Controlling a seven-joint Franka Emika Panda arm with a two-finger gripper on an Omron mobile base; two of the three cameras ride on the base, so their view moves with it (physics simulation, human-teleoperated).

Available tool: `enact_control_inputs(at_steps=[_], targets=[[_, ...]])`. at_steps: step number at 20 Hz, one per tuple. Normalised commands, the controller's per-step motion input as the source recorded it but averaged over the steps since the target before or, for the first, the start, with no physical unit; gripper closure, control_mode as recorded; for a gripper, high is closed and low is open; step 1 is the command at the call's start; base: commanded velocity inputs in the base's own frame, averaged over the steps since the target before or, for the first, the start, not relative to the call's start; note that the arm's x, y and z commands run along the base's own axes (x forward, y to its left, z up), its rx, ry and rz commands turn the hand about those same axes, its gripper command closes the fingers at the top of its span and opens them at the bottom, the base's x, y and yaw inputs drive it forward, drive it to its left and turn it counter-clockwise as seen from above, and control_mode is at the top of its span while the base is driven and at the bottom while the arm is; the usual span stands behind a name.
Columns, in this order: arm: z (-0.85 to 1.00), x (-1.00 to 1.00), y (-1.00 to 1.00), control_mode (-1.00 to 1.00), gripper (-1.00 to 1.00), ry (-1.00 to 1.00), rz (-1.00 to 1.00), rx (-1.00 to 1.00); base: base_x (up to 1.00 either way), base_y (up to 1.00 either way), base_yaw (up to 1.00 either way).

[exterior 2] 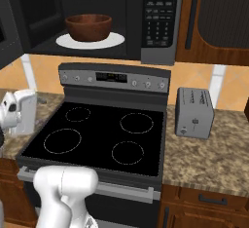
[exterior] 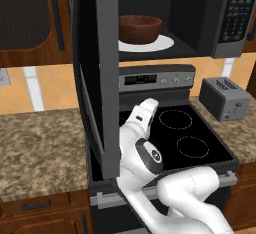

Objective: Open the microwave, place the bowl with waffle inside the microwave, then close the microwave door and turn it on.

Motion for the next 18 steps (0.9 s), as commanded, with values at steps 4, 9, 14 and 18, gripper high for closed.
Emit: enact_control_inputs(at_steps=[4,9,14,18], targets=[[-0.14,0.0,1.0,-1.0,-1.0,-0.1,-0.06,-0.69,0.0,0.0,0.0],[-0.14,0.01,0.94,-1.0,-1.0,-0.1,-0.05,-0.66,0.0,0.0,0.0],[0.05,0.0,0.9,-1.0,-1.0,-0.18,-0.1,-0.42,0.0,0.0,0.0],[0.18,0.0,1.0,-1.0,1.0,-0.16,-0.15,-0.43,0.0,0.0,0.0]])
